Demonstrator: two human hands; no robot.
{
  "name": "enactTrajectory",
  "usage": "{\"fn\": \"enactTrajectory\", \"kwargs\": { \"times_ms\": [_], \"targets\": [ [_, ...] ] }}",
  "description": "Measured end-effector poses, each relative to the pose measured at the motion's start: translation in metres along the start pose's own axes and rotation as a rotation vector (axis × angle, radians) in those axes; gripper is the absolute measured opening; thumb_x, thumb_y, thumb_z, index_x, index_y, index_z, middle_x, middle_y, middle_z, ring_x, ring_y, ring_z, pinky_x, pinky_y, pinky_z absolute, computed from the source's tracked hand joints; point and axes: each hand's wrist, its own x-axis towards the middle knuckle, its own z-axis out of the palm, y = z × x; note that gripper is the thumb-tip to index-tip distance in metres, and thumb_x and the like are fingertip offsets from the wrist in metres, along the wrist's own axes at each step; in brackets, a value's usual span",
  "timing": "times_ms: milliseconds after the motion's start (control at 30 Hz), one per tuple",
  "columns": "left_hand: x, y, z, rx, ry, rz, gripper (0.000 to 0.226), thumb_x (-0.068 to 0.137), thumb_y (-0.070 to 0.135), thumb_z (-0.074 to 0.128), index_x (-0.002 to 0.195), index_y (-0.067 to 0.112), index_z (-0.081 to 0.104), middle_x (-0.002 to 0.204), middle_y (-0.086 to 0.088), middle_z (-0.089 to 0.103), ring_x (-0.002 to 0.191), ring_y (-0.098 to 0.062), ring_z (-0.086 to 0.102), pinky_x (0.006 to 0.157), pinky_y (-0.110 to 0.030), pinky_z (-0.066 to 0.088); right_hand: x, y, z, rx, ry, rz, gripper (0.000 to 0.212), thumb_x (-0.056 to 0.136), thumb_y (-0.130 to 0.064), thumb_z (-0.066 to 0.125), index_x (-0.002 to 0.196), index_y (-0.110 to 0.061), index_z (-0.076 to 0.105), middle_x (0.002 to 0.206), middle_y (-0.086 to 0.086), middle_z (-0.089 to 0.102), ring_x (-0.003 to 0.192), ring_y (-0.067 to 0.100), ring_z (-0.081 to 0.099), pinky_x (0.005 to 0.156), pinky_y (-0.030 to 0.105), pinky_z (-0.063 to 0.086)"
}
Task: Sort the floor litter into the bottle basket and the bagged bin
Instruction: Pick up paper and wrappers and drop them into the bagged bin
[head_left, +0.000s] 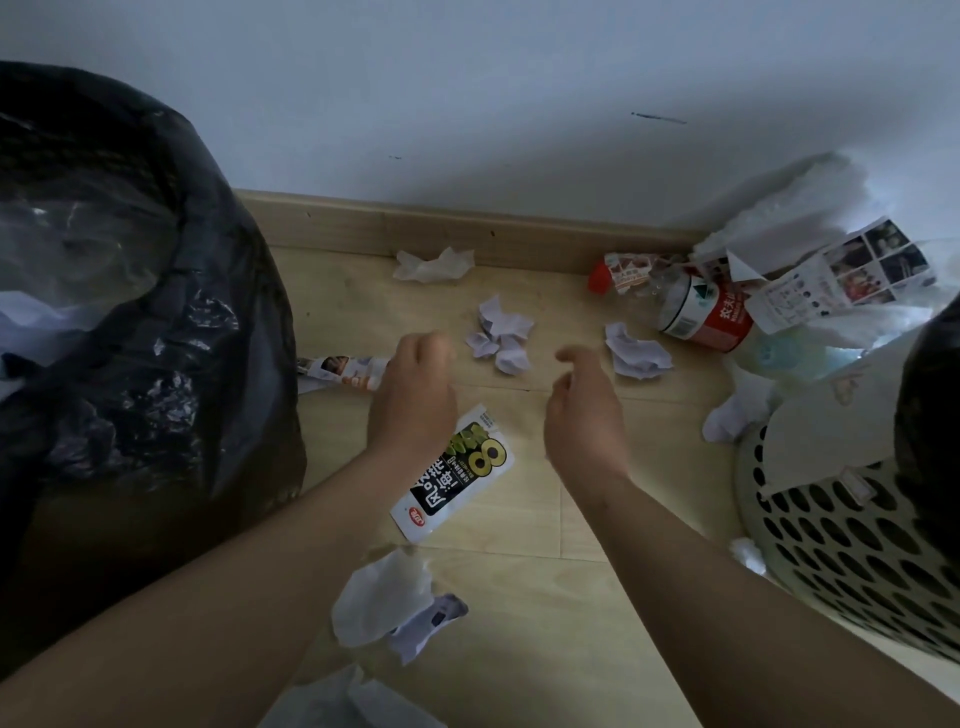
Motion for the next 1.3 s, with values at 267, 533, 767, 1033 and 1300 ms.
{"fn": "enactTrajectory", "kwargs": {
  "times_ms": [267, 533, 767, 1033, 1300],
  "targets": [
    [0.014, 0.0, 0.034, 0.323, -0.029, 0.251, 0.049, 0.074, 0.007, 0.068, 0.12, 0.017, 0.057, 0.131, -0.008, 0.052, 0.092, -0.037, 0.055, 0.063, -0.035, 0.047, 0.013, 0.005, 0.022, -0.287, -0.271, -0.215, 0.053, 0.092, -0.01, 0.046, 0.14, -0.033, 0.038, 0.132, 0.005, 0.035, 0.113, 0.029, 0.046, 0.089, 0.029, 0.041],
    [0.019, -0.005, 0.034, 0.391, 0.005, 0.342, 0.029, 0.088, 0.023, 0.04, 0.077, 0.004, 0.059, 0.076, -0.013, 0.057, 0.062, -0.032, 0.056, 0.046, -0.029, 0.035, 0.008, 0.013, 0.031, -0.258, -0.118, -0.16, 0.017, 0.089, -0.011, 0.052, 0.099, 0.0, 0.058, 0.114, 0.014, 0.049, 0.099, 0.031, 0.05, 0.078, 0.03, 0.04],
    [0.005, -0.007, 0.023, 0.322, -0.253, 0.122, 0.024, 0.099, 0.018, 0.034, 0.103, 0.001, 0.051, 0.111, -0.014, 0.052, 0.104, -0.029, 0.047, 0.072, -0.031, 0.03, -0.009, 0.019, 0.016, -0.338, -0.188, 0.054, 0.011, 0.087, -0.002, 0.037, 0.09, -0.011, 0.034, 0.1, 0.015, 0.056, 0.079, 0.026, 0.042, 0.063, 0.03, 0.031],
    [-0.015, -0.013, -0.011, 0.169, -0.517, -0.146, 0.025, 0.097, 0.018, 0.036, 0.109, 0.001, 0.05, 0.118, -0.015, 0.046, 0.102, -0.032, 0.053, 0.069, -0.027, 0.033, -0.016, 0.023, -0.001, 0.288, -0.076, 0.574, 0.02, 0.083, -0.002, 0.047, 0.081, -0.015, 0.033, 0.102, 0.018, 0.056, 0.082, 0.027, 0.05, 0.071, 0.033, 0.044],
    [-0.022, 0.018, -0.065, -0.201, -0.214, -0.117, 0.029, 0.088, 0.017, 0.047, 0.065, 0.018, 0.031, 0.084, -0.012, 0.058, 0.073, -0.027, 0.053, 0.059, -0.029, 0.034, -0.021, -0.038, -0.012, 0.553, -0.068, 0.467, 0.023, 0.089, 0.001, 0.041, 0.072, -0.014, 0.043, 0.072, 0.01, 0.056, 0.065, 0.024, 0.057, 0.06, 0.032, 0.045]
  ]
}}
